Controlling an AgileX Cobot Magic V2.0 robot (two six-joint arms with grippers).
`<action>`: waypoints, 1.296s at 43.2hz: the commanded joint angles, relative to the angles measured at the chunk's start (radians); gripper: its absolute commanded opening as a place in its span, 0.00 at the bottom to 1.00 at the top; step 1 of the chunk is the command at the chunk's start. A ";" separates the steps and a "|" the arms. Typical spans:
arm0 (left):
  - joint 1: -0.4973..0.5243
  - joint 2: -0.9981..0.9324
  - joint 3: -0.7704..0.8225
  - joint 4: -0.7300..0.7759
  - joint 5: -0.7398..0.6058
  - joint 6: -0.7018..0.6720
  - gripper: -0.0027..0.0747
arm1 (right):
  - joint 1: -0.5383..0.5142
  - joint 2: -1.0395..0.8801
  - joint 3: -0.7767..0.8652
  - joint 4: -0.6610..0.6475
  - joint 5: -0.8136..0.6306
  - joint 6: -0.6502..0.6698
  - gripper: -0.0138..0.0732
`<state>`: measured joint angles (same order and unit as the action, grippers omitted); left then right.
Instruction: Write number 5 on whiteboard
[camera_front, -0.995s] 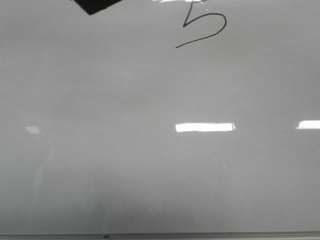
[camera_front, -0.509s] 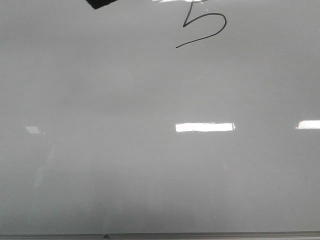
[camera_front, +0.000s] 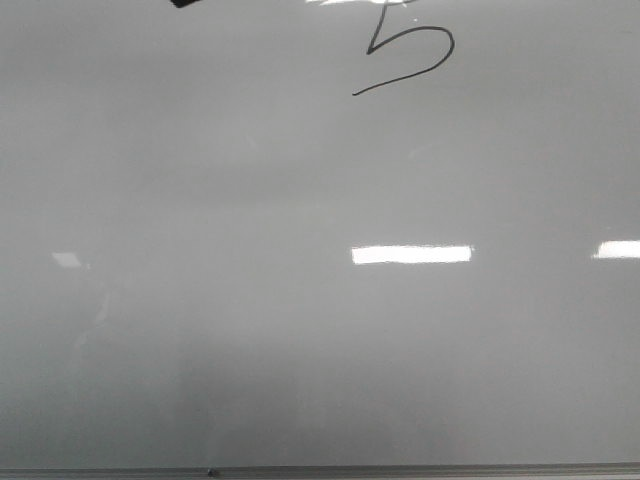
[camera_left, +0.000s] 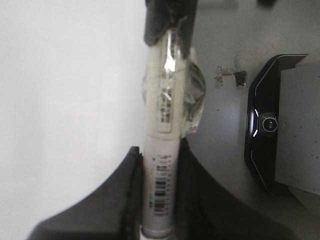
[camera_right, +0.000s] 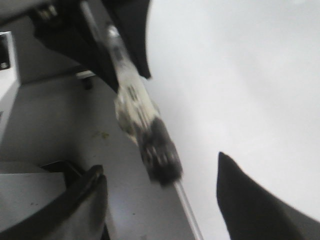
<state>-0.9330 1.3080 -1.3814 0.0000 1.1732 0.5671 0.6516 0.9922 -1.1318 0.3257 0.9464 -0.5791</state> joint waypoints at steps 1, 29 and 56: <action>0.063 -0.069 -0.019 0.005 -0.082 -0.038 0.01 | -0.063 -0.104 0.019 -0.063 -0.063 0.069 0.73; 1.071 -0.317 0.390 0.014 -0.533 -0.433 0.01 | -0.188 -0.428 0.337 -0.071 -0.196 0.229 0.73; 1.219 0.118 0.390 -0.081 -0.823 -0.428 0.01 | -0.187 -0.428 0.337 -0.071 -0.196 0.229 0.73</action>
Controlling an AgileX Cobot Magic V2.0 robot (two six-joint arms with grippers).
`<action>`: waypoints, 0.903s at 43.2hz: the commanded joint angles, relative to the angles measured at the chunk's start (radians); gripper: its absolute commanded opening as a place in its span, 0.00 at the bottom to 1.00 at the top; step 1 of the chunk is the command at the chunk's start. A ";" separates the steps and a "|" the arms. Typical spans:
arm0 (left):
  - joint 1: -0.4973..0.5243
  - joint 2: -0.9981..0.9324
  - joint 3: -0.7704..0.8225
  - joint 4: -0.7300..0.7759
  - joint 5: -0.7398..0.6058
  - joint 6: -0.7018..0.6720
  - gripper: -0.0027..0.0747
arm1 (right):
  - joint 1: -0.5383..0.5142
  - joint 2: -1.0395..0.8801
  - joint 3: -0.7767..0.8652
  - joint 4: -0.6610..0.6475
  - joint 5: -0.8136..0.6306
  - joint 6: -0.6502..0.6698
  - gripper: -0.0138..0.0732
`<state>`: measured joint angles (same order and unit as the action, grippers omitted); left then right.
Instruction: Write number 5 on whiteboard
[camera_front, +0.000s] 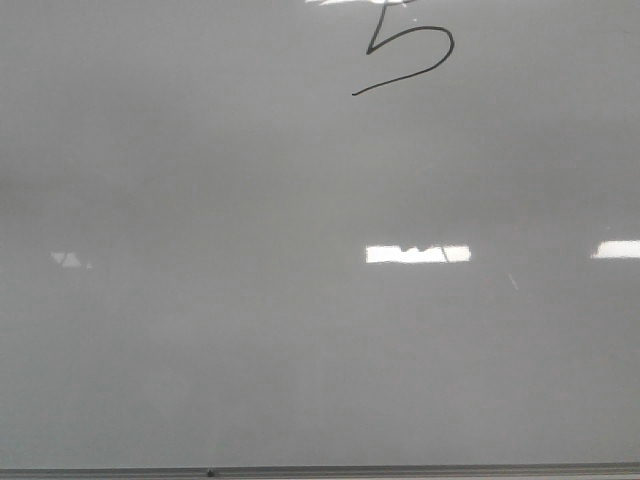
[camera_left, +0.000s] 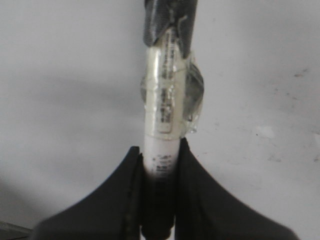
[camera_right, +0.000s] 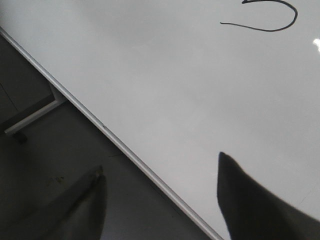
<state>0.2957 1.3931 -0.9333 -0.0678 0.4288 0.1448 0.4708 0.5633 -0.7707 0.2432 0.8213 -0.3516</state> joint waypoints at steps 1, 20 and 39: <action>-0.010 0.048 -0.063 -0.013 -0.079 -0.006 0.01 | -0.006 0.001 -0.024 0.011 -0.071 0.002 0.73; -0.010 0.161 -0.112 -0.002 -0.095 -0.006 0.45 | -0.006 0.001 -0.024 0.011 -0.079 0.002 0.73; -0.010 -0.055 -0.019 0.059 -0.011 -0.006 0.54 | -0.006 0.001 -0.024 0.009 -0.188 0.024 0.73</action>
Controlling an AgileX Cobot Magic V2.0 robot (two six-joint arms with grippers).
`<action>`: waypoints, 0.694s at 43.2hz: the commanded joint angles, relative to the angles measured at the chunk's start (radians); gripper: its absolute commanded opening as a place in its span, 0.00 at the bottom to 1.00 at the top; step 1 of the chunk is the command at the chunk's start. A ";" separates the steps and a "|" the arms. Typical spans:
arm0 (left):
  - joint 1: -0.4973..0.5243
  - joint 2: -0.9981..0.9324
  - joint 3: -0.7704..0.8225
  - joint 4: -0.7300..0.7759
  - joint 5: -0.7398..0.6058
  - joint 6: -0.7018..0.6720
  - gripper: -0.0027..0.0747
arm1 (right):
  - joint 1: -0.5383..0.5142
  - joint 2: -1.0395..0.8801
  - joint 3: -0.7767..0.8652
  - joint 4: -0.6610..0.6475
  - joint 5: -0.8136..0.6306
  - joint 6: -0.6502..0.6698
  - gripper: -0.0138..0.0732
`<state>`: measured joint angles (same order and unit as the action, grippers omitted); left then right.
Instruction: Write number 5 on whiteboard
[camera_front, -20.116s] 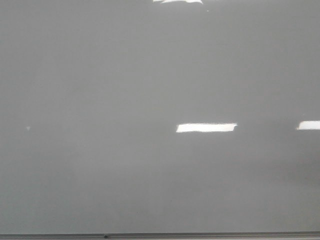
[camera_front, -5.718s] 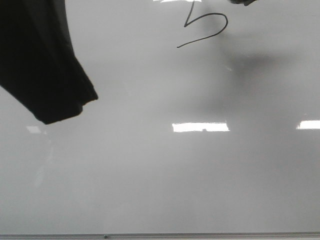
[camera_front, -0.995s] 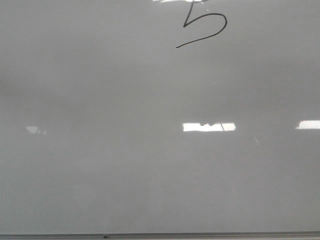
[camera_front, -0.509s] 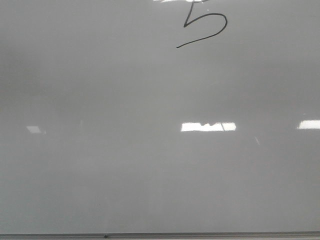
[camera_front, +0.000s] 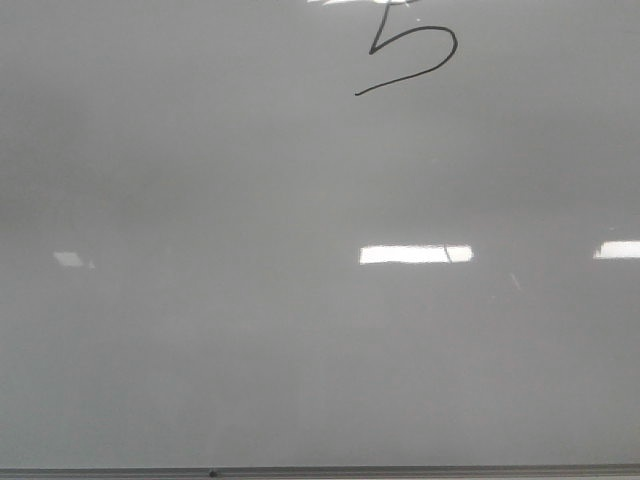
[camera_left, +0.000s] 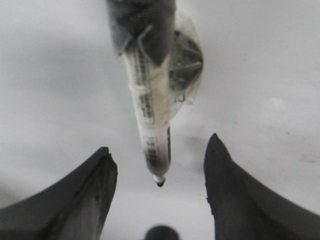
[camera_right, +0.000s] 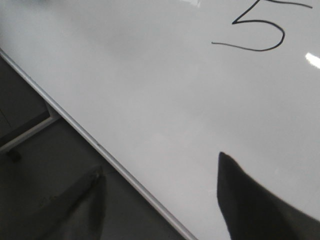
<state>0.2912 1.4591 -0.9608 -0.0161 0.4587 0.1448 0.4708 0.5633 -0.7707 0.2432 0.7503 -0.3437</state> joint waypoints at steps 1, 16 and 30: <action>-0.005 -0.147 0.021 0.007 -0.041 -0.006 0.54 | -0.006 0.001 -0.024 0.008 -0.129 0.024 0.73; -0.005 -0.623 0.228 -0.008 -0.049 0.000 0.53 | -0.146 0.004 -0.021 -0.042 -0.300 0.168 0.45; -0.189 -0.962 0.345 -0.107 -0.069 0.130 0.02 | -0.259 -0.086 0.139 -0.055 -0.391 0.207 0.09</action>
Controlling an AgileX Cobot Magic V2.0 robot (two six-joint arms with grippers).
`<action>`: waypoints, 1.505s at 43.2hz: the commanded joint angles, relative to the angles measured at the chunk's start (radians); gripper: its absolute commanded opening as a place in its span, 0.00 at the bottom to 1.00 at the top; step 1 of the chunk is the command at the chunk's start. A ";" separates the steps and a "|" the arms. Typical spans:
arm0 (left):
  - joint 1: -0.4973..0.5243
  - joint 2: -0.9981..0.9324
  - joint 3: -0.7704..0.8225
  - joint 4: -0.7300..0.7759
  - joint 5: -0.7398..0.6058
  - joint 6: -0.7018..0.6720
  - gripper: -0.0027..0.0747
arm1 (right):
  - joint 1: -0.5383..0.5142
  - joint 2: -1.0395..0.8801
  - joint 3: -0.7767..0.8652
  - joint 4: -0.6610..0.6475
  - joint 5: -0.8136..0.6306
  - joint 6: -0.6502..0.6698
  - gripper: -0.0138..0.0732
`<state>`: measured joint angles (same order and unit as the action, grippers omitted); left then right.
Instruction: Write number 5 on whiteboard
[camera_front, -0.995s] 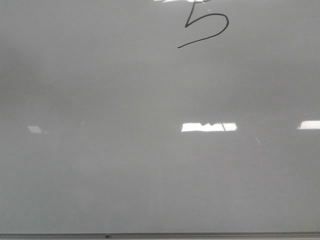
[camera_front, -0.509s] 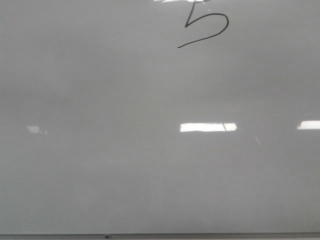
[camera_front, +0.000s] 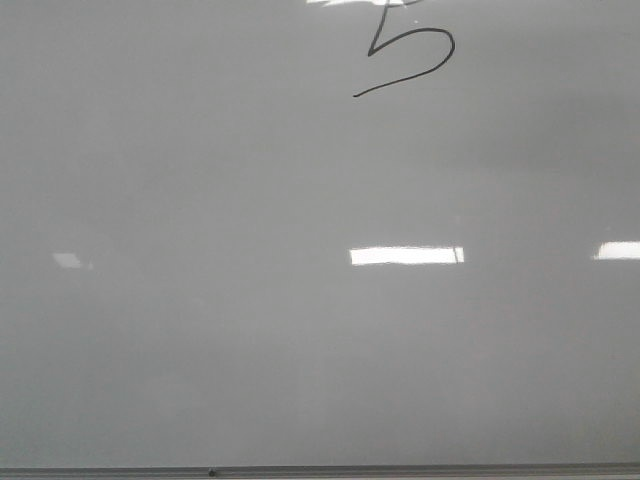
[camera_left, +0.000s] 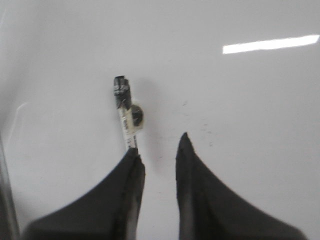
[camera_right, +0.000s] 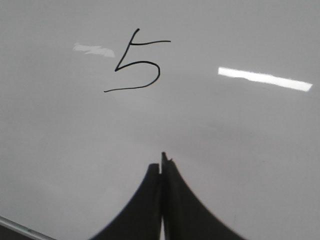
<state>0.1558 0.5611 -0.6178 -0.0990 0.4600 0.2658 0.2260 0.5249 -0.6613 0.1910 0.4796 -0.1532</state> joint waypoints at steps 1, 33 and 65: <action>-0.067 -0.076 0.008 -0.026 -0.068 0.009 0.01 | -0.014 -0.066 0.043 -0.003 -0.129 0.021 0.09; -0.198 -0.482 0.171 -0.133 -0.097 0.009 0.01 | -0.014 -0.433 0.280 -0.003 -0.220 0.021 0.09; -0.196 -0.551 0.318 0.021 -0.295 -0.184 0.01 | -0.014 -0.432 0.280 -0.003 -0.220 0.021 0.09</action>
<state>-0.0352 0.0343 -0.3389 -0.1590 0.3390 0.1958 0.2184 0.0803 -0.3581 0.1893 0.3457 -0.1289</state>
